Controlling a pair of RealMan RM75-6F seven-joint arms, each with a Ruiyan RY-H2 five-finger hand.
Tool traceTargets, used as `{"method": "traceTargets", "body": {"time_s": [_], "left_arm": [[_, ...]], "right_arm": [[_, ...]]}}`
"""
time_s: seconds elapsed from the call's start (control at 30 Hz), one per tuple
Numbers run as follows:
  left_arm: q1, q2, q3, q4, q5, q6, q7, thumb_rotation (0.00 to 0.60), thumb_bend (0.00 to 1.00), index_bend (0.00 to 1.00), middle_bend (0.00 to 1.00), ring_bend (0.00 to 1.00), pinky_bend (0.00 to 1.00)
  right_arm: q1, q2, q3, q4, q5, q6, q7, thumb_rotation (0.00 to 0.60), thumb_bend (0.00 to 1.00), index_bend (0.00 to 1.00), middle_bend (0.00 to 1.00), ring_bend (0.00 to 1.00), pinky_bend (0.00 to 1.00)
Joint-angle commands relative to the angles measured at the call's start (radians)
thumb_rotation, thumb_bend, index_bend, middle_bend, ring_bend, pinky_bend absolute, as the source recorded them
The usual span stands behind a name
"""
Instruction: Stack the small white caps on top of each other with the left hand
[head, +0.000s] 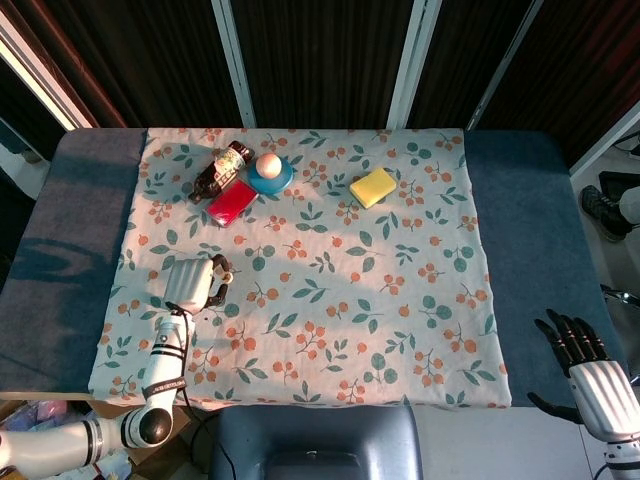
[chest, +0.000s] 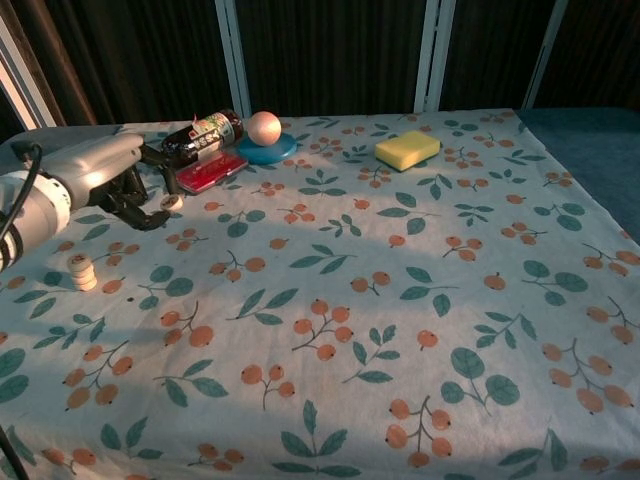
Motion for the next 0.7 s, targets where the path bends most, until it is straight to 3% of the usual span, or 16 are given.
{"method": "traceTargets", "body": {"time_s": [0.03, 0.23, 0.7], "left_arm": [[0.047, 0.077, 0.033, -0.065, 0.003, 0.024, -0.012, 0.600, 0.39, 0.50, 1.00, 1.00, 1.00], [0.074, 0.118, 0.061, -0.047, -0.017, 0.013, -0.043, 0.600, 0.39, 0.50, 1.00, 1.00, 1.00], [0.092, 0.123, 0.111, 0.027, -0.010, -0.024, -0.102, 0.600, 0.39, 0.50, 1.00, 1.00, 1.00]], "right_arm": [[0.002, -0.002, -0.003, -0.001, -0.008, -0.001, -0.004, 0.600, 0.18, 0.00, 0.00, 0.00, 0.00], [0.004, -0.001, -0.005, -0.001, -0.010, -0.003, -0.001, 0.600, 0.18, 0.00, 0.00, 0.00, 0.00], [0.009, -0.006, -0.008, -0.010, -0.006, -0.020, -0.020, 0.600, 0.18, 0.00, 0.00, 0.00, 0.00]]}}
